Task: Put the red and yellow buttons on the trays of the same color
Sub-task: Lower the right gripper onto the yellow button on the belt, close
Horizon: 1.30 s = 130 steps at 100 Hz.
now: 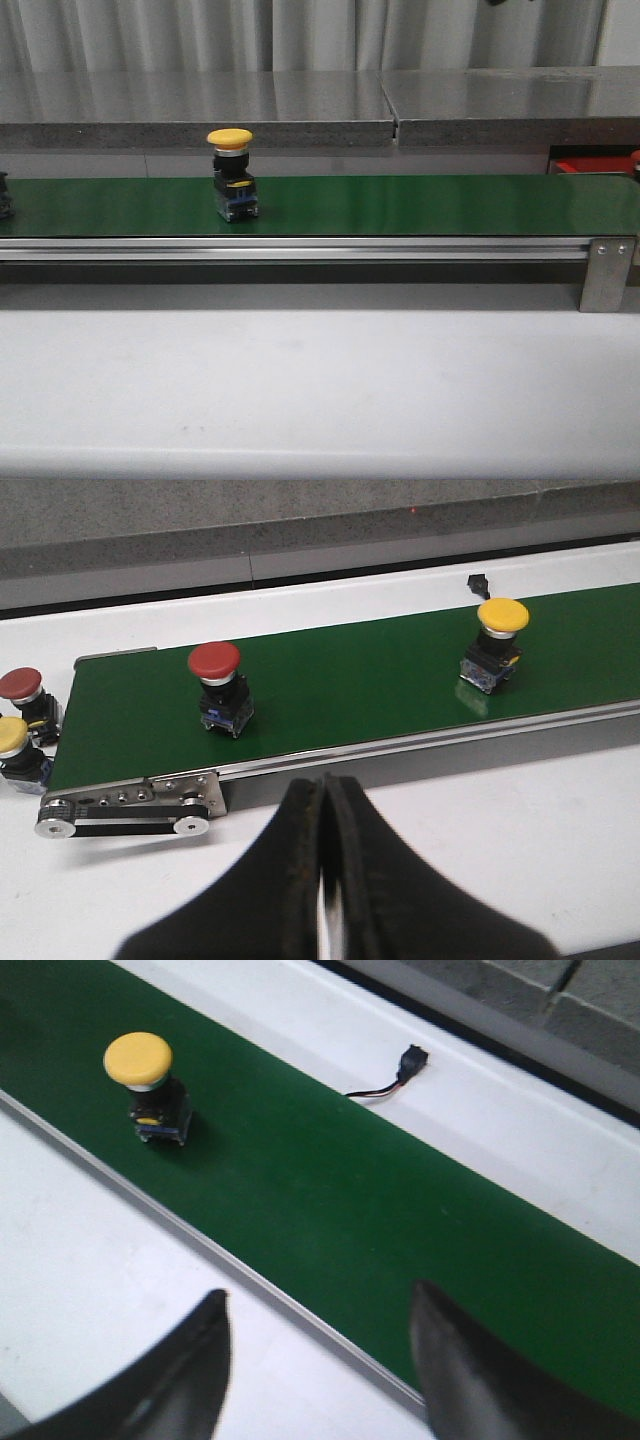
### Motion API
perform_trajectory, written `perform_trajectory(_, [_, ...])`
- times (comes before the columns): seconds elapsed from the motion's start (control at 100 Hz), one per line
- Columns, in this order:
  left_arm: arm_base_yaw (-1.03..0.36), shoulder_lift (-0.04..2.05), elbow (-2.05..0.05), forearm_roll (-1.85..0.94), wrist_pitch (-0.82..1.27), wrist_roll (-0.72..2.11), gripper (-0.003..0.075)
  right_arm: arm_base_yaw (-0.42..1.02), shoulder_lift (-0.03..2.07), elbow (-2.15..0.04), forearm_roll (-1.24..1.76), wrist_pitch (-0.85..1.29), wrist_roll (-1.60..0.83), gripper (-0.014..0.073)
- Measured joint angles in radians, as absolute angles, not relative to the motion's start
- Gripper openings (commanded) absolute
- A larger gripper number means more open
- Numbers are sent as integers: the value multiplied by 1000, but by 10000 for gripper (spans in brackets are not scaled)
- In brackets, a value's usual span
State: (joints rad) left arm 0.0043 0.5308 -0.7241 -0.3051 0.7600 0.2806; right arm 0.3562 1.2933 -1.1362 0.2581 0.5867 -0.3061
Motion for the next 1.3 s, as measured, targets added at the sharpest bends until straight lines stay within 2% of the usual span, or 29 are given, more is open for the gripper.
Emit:
perform_trajectory(0.09, [4, 531, -724, -305, 760, 281, -20, 382, 1360, -1189, 257, 625, -306, 593])
perform_trajectory(0.52, [4, 531, -724, -305, 760, 281, -20, 419, 1676, -1440, 261, 818, -306, 594])
perform_trajectory(0.92, [4, 531, -724, -305, 760, 281, -20, 470, 1867, -1555, 282, 722, -306, 594])
perform_trajectory(1.3, [4, 531, -724, -305, 760, 281, -20, 470, 1932, -1570, 314, 604, -306, 594])
